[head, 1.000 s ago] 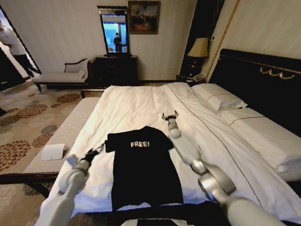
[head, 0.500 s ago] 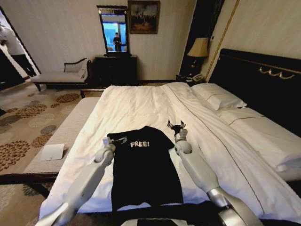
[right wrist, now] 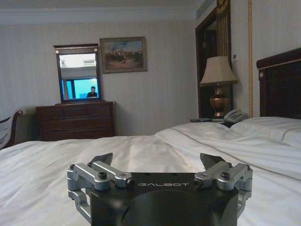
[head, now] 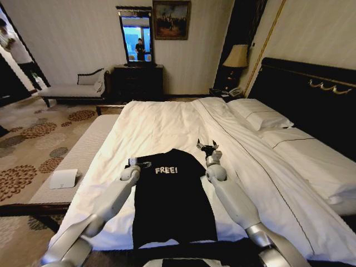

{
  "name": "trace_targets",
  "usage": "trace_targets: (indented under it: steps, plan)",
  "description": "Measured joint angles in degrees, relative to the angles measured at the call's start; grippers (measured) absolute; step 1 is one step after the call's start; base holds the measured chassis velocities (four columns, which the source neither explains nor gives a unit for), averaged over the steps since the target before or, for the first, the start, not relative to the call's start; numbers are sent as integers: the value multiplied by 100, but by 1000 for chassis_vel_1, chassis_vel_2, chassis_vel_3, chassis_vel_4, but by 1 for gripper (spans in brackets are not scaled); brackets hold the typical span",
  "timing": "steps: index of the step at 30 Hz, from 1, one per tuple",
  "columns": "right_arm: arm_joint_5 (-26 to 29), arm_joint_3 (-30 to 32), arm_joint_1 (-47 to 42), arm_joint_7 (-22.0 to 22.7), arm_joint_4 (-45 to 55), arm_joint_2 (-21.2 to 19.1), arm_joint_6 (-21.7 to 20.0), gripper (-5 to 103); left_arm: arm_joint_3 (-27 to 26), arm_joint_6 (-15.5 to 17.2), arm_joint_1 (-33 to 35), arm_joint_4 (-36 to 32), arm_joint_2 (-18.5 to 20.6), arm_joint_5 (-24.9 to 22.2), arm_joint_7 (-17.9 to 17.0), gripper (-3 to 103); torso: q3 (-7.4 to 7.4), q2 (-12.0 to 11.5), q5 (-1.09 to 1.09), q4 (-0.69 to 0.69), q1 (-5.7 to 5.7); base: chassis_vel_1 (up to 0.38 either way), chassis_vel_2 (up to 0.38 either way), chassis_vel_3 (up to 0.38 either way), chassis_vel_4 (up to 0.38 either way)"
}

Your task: Fold the clothes on the bed.

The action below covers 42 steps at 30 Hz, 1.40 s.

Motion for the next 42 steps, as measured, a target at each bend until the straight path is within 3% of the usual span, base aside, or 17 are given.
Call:
trace_targets:
  steps: [3, 9, 14, 17, 19, 20, 22, 24, 26, 27, 28, 31, 32, 34, 35, 37, 42]
  plan:
    - [52, 75, -87, 1, 155, -189, -23, 100, -253, -194, -453, 774, -501, 292, 130, 100, 0, 0, -2, -3, 0, 0, 0, 0, 0]
    - [72, 184, -264, -14, 281, -330, -19, 100, -710, -433, -927, 1295, -828, 339, 121, 100, 0, 0, -1, -3, 1, 0, 0, 0, 0]
    - [67, 320, -451, -69, 332, -428, 12, 100, -846, -360, -839, 355, -413, -203, -237, 100, -1, 1, 0, -2, 0, 0, 0, 0, 0]
    - [185, 469, -676, -166, 344, -492, 87, 100, -945, -168, -303, -819, 139, -612, -693, 100, -1, 1, -2, 5, -1, 0, 0, 0, 0]
    - [328, 556, -800, -184, 406, -531, 98, 100, -971, -110, -154, -1100, 271, -718, -767, 100, -1, 1, -2, 6, -1, 0, 0, 0, 0]
    - [509, 658, -938, -193, 490, -577, 100, 100, -1017, -43, 35, -1446, 430, -861, -848, 100, -1, 1, -2, 3, -1, 0, 0, 0, 0]
    - [1397, 891, -1254, -191, 741, -658, 57, 100, -1319, 69, 713, -2516, 885, -1130, -919, 100, -2, 2, -5, -4, -1, 0, 0, 0, 0]
    - [1716, 966, -1353, -176, 837, -669, 19, 100, -1461, 73, 984, -2823, 1032, -1154, -922, 100, -2, 2, 0, -2, -2, 0, 0, 0, 0]
    - [2638, 1146, -1639, -45, 1109, -641, -125, 100, -2131, 43, 2007, -3712, 1321, -1233, -871, 100, -2, 2, -4, -3, -2, 0, 0, 0, 0]
    - [2638, 1146, -1639, -45, 1109, -641, -125, 100, -2131, 43, 2007, -3712, 1321, -1233, -871, 100, -2, 2, -4, -3, -2, 0, 0, 0, 0]
    - [2963, 1182, -1744, -13, 1195, -565, -204, 100, -2514, 37, 2571, -4129, 1379, -1301, -833, 100, -3, 2, -6, -1, -2, 0, 0, 0, 0]
    - [3615, 1195, -2005, -64, 1306, -254, -384, 100, -3547, -65, 3958, -5122, 1285, -1232, -640, 100, -3, 2, -4, 2, -3, 0, 0, 0, 0]
    - [3615, 1195, -2005, -64, 1306, -254, -384, 100, -3547, -65, 3958, -5122, 1285, -1232, -640, 100, -3, 2, -4, 2, -3, 0, 0, 0, 0]
    - [3909, 1161, -2110, -188, 1317, -3, -482, 100, -4304, -215, 4948, -5605, 1098, -1027, -354, 100, -3, 2, -2, 1, -3, 0, 0, 0, 0]
    - [3909, 1161, -2110, -188, 1317, -3, -482, 100, -4304, -215, 4948, -5605, 1098, -1027, -354, 100, -3, 2, -2, 1, -3, 0, 0, 0, 0]
    - [4128, 1123, -2143, -273, 1301, 292, -622, 100, -4872, -438, 5780, -5899, 909, -738, 60, 100, -4, 3, 0, 4, -4, 0, 0, 0, 0]
    - [4075, 1140, -2124, -183, 1114, 628, -646, 100, -5382, -717, 6435, -6063, 593, -626, 394, 100, -2, 2, -3, 1, -2, 0, 0, 0, 0]
